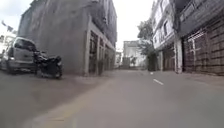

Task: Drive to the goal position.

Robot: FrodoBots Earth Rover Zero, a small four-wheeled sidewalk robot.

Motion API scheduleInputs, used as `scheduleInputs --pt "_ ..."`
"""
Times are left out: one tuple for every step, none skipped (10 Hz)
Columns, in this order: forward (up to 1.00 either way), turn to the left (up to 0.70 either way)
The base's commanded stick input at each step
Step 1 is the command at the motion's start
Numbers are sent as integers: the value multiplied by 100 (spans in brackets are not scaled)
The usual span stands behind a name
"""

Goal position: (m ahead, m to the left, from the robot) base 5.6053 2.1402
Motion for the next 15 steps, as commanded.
scheduleInputs --pt "100 -24" --pt "100 0" --pt "100 0" --pt "100 0" --pt "100 0" --pt "100 0" --pt "100 0" --pt "100 0" --pt "100 0" --pt "100 0" --pt "100 0" --pt "100 0" --pt "100 0" --pt "100 0" --pt "100 0"
